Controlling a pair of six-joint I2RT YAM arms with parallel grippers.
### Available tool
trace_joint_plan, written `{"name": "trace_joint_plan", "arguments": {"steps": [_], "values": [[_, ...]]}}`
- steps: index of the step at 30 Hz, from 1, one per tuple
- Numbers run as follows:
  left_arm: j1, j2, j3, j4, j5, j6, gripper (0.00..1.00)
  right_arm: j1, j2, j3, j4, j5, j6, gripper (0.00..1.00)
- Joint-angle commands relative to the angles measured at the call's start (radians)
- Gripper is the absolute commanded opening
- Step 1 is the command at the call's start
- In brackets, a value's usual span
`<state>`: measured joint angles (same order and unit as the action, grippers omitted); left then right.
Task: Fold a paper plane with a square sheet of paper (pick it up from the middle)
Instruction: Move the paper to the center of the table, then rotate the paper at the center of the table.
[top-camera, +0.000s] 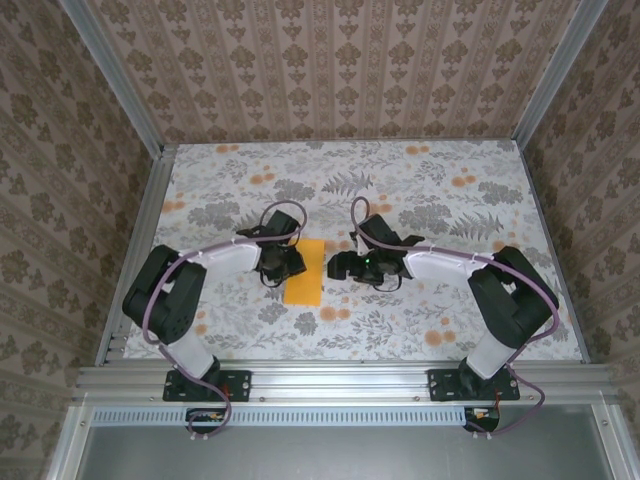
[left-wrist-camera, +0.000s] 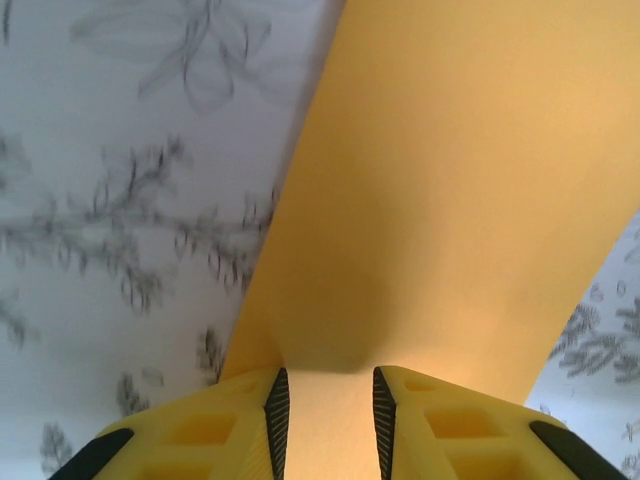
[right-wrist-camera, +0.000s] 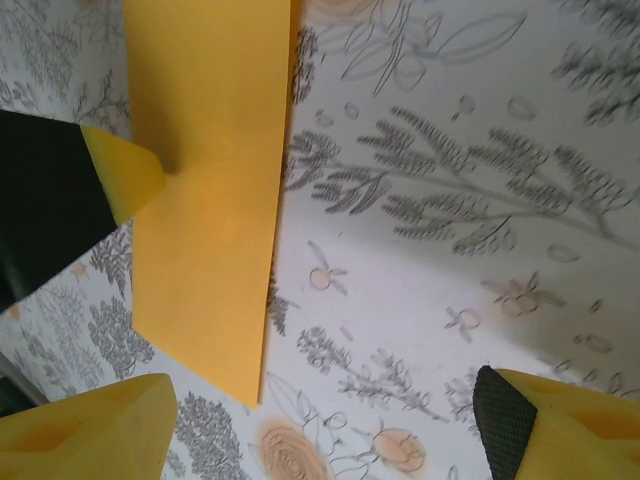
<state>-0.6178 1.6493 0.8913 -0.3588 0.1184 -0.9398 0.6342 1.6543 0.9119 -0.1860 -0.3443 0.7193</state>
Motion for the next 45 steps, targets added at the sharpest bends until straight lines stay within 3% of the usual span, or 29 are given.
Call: {"name": "trace_joint_plan", "arguments": {"steps": [1,12,26,45], "values": [[-0.004,-0.065,-0.031,0.026,-0.01,-0.079,0.33,0.031,-0.027,-0.002,-0.03,0.017,0.057,0.79],[-0.018,-0.244,-0.1,-0.079,-0.018,-0.06,0.47,0.042,-0.022,-0.011,-0.013,0.037,0.073,0.79],[-0.085,-0.217,-0.16,-0.127,-0.058,-0.09,0.48,0.041,-0.019,-0.016,-0.006,0.057,0.074,0.82],[-0.152,-0.113,-0.063,-0.031,0.05,-0.036,0.41,0.001,-0.05,-0.043,-0.032,0.083,0.078,0.82]]}}
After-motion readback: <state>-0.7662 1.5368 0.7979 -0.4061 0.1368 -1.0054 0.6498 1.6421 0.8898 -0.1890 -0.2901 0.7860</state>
